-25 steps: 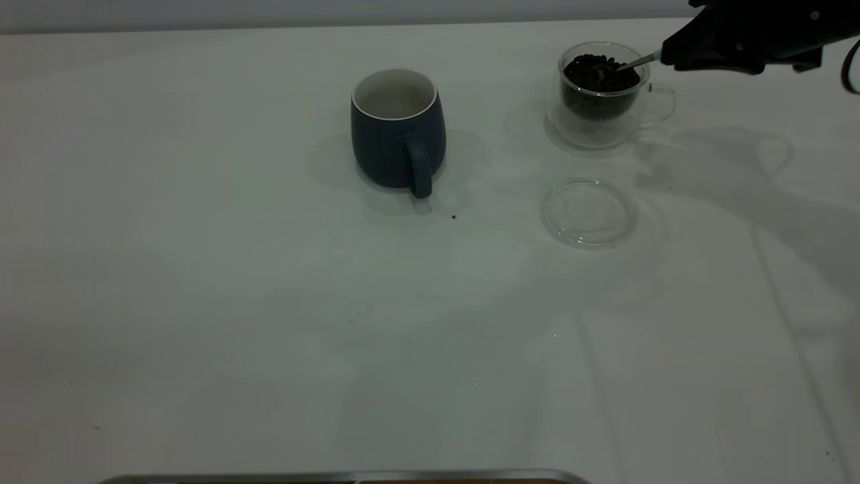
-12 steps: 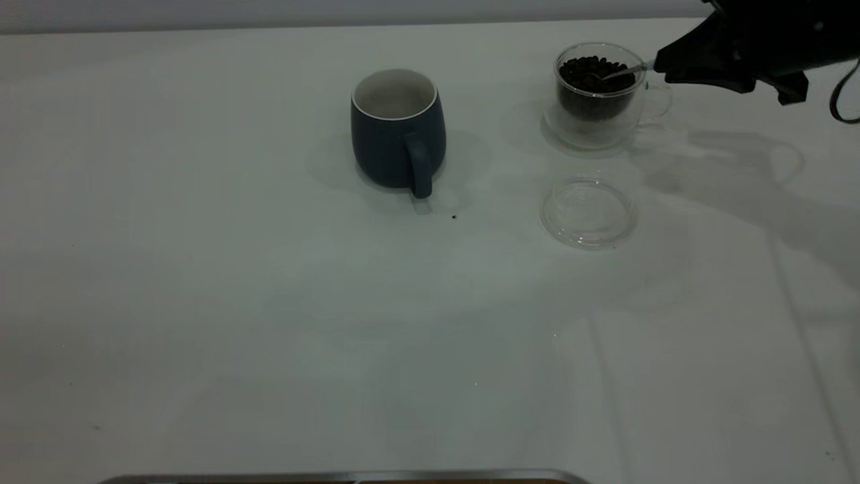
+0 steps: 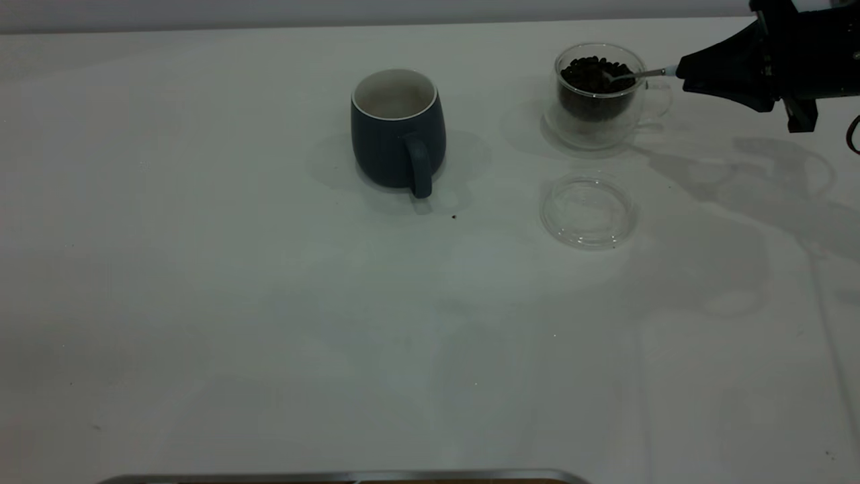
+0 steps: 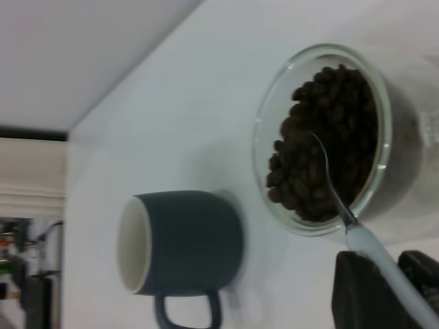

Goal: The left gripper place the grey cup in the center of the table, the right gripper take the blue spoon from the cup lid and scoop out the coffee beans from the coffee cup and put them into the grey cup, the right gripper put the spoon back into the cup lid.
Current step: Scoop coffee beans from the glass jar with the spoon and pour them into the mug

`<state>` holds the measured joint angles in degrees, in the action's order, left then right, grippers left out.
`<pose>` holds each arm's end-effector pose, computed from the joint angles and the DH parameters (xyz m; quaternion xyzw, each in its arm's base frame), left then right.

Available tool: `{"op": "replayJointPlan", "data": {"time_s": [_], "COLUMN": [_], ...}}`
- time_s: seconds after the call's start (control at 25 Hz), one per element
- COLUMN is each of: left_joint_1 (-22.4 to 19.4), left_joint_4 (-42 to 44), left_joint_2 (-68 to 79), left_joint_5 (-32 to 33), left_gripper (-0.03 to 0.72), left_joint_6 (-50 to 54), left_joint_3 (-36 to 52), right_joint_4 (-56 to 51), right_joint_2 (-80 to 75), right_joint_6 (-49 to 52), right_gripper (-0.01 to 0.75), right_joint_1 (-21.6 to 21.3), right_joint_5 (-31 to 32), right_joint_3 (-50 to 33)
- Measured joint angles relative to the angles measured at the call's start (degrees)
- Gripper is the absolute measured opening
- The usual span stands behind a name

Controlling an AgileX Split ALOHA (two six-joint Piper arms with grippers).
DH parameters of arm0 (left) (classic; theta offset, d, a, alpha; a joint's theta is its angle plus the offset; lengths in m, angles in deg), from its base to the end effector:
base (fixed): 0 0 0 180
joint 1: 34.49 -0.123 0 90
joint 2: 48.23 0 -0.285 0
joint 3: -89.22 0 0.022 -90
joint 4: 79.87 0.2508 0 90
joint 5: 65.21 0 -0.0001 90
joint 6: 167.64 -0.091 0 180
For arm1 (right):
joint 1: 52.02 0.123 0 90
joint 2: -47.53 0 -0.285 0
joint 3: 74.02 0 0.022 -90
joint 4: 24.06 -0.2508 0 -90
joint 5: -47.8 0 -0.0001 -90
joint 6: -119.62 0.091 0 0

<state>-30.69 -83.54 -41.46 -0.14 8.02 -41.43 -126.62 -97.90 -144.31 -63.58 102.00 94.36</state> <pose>-0.0097 -0.0047 0.2676 0.0643 0.8684 -0.0296 0.4909 0.3948 -0.0072 0.0197 0.1367 0.8463 0.4518 0.2468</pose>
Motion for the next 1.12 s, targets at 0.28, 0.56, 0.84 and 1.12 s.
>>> {"op": "replayJointPlan", "data": {"time_s": [0.28,0.56,0.84,1.12], "left_joint_1": [0.0,0.0,0.0,0.0], "left_joint_4": [0.0,0.0,0.0,0.0], "left_joint_2": [0.0,0.0,0.0,0.0], "left_joint_5": [0.0,0.0,0.0,0.0], "left_gripper": [0.588,0.588,0.588,0.588], "left_joint_6": [0.0,0.0,0.0,0.15], "left_joint_3": [0.0,0.0,0.0,0.0], "right_joint_4": [-0.02,-0.02,-0.14,-0.14], "right_joint_2": [-1.5,-1.5,-1.5,-1.5], "right_joint_6": [-0.07,-0.07,-0.07,1.86], "right_gripper": [0.102,0.102,0.102,0.102], "right_joint_1": [-0.57,-2.0,-3.28,-3.05], "right_joint_5": [3.54,4.37,6.99,10.3], "right_joint_3": [0.32,0.37,0.37,0.37]}}
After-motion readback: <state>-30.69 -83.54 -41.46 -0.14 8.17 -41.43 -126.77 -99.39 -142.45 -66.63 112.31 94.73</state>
